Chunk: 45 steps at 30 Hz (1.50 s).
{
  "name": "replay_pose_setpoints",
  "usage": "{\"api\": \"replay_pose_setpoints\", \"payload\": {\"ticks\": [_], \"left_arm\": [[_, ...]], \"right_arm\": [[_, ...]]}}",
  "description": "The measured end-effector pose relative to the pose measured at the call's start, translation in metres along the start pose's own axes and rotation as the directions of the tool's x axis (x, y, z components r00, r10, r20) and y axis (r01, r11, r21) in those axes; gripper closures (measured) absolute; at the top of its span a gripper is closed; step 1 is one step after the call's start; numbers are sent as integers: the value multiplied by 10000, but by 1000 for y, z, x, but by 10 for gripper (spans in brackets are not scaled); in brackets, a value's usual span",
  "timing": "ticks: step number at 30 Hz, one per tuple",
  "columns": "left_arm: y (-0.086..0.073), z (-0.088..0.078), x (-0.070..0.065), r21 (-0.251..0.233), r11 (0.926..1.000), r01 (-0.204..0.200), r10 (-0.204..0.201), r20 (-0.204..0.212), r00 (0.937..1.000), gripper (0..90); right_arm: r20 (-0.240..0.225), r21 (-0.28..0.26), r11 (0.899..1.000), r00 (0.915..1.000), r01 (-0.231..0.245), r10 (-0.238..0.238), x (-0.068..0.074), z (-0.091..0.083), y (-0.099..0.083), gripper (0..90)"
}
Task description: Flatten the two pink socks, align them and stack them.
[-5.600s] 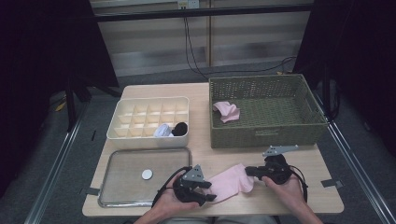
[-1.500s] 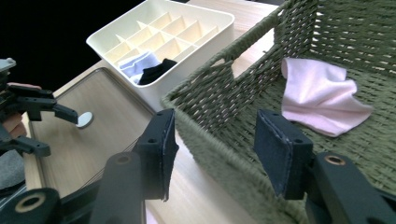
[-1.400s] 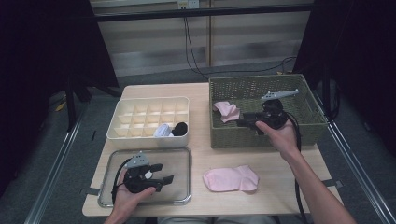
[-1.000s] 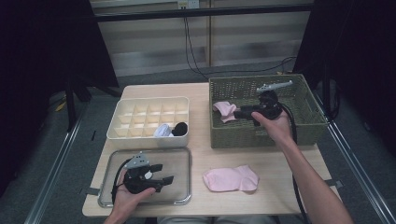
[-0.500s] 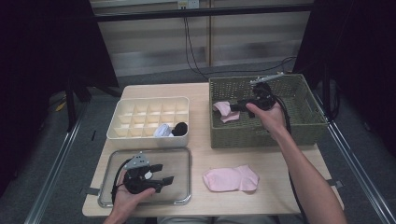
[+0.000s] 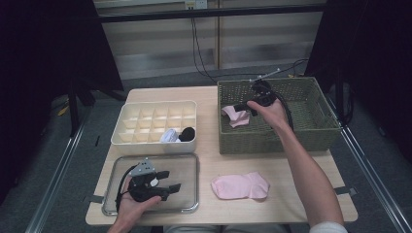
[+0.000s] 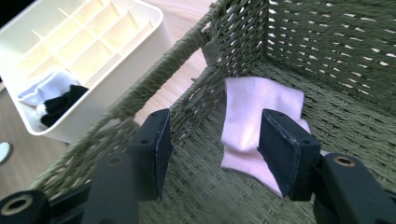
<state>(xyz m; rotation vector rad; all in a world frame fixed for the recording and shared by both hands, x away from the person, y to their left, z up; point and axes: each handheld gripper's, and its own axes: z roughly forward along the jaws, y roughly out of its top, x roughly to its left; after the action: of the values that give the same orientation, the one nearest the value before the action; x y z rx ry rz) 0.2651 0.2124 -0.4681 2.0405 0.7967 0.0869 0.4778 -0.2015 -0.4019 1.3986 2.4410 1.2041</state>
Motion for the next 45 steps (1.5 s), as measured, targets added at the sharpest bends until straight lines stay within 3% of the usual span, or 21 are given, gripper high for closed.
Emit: {"api": "replay_pose_setpoints", "payload": {"ticks": [6,15,19,25,32,34,45], "left_arm": [[0,0,0,-62,10000,27,-27,120,9999,290],[0,-1,2,-70,10000,-59,60,115,9999,283],[1,1,2,0,10000,-79,79,176,9998,281],[1,2,2,48,10000,-84,83,224,9997,280],[2,3,1,63,9999,-117,115,261,9996,280],[2,2,2,31,10000,-93,92,295,9995,280],[2,2,2,4,10000,-86,86,311,9995,280]], "right_arm": [[274,536,9976,9987,-440,426,-13,21,5,433],[718,1395,9882,9960,-631,535,-26,46,9,453],[1132,1484,9850,9910,-878,713,-33,51,10,434],[1290,1974,9756,9891,-957,709,-35,58,7,388],[1402,2340,9658,9869,-1116,800,-38,64,5,418],[1383,2525,9619,9878,-1052,718,-38,67,4,453],[1609,3914,9155,9865,-934,319,-34,84,0,676]]}}
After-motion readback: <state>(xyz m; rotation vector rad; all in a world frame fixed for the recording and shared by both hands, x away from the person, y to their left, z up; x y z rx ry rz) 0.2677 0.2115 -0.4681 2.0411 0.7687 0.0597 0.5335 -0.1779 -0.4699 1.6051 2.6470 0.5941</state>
